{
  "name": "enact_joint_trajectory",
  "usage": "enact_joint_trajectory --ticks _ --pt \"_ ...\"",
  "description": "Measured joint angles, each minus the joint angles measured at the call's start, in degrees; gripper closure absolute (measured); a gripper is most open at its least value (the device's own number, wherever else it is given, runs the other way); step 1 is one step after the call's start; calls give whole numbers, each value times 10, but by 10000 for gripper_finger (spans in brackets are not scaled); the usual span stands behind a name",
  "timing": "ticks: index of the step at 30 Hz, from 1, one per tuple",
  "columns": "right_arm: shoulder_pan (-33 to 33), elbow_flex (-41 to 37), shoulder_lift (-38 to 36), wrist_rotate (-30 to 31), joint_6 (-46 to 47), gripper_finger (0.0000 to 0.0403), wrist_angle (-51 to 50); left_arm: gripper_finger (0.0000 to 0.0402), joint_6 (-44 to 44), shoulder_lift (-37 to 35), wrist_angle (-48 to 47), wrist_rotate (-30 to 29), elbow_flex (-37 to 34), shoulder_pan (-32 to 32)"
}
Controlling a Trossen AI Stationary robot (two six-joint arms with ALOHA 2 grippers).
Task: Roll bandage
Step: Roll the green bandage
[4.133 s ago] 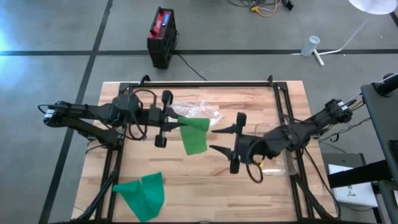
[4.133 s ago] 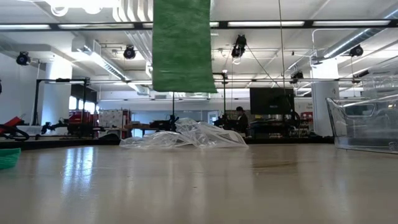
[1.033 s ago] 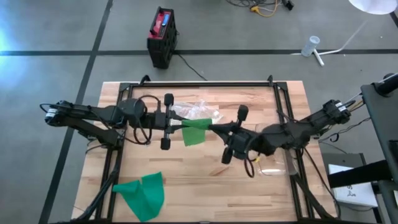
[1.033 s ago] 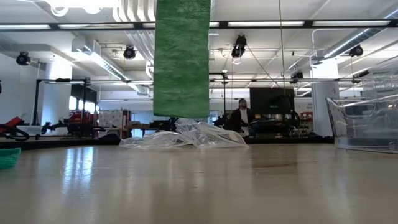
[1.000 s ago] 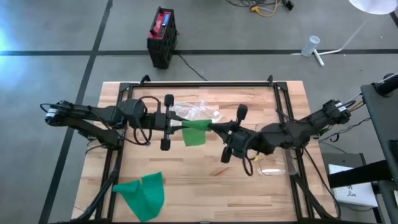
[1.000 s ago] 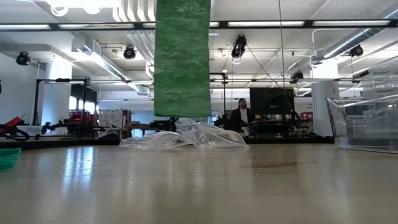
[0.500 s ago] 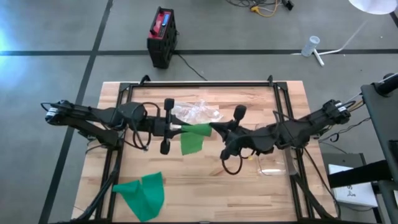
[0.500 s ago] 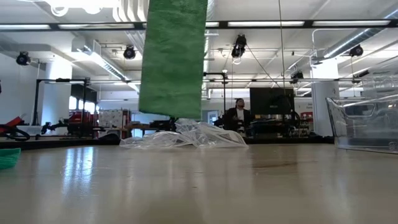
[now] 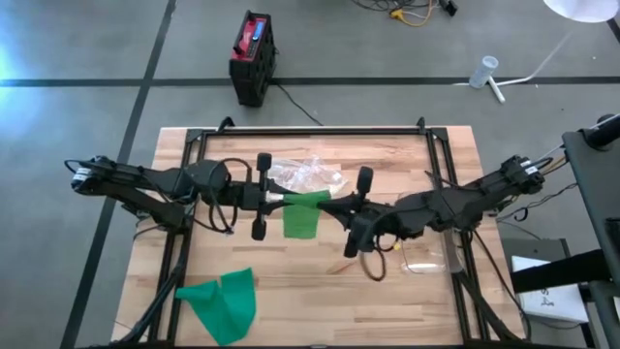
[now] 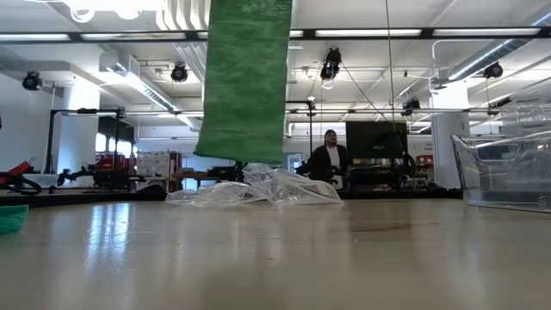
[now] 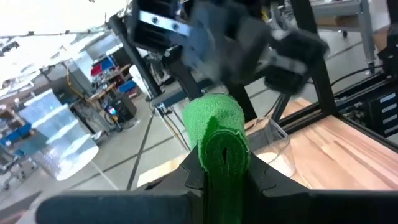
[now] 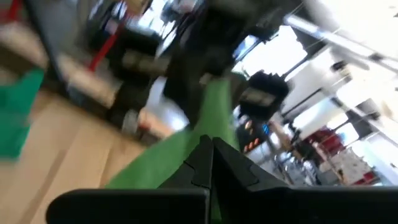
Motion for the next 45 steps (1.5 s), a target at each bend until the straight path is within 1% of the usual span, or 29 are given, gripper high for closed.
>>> enact_joint_trajectory --ticks 4,8,10,13,15,18,21,25,28,31,37,41,42,43,45 --pt "0 -1 -1 3 53 401 -88 369 -13 2 -10 -2 -1 -1" --pt "6 0 -8 43 110 401 -148 374 -12 0 -12 -8 -2 -1" --pt "11 0 -12 54 122 401 -163 375 -12 -1 -9 -7 -2 -1" --pt "24 2 -15 56 119 401 -158 370 -12 -3 1 4 0 -3" --pt "39 12 -15 44 104 401 -152 369 -11 0 -4 5 0 -3" --pt "56 20 -16 39 71 401 -116 372 -8 2 -14 2 -1 -2" --pt "55 20 -15 43 36 401 -62 375 4 1 -10 4 -1 -3" --pt "32 21 -14 40 16 401 -24 369 5 1 -10 40 -1 -3" --pt "15 20 -11 28 39 401 -38 370 1 1 -5 56 -1 -10" --pt "5 20 -10 -18 63 401 -59 374 2 0 0 57 -1 -17" --pt "-8 20 -8 -1 83 401 -108 369 16 -3 8 60 2 -36" --pt "-4 20 -9 -2 87 401 -133 374 15 -12 19 59 3 -40" --pt "0 20 -11 8 84 401 -132 375 9 -13 20 58 3 -40" --pt "5 20 -13 35 79 401 -127 374 0 -15 20 53 3 -40" --pt "18 20 -21 110 53 401 -106 370 -40 -18 22 42 3 -40"
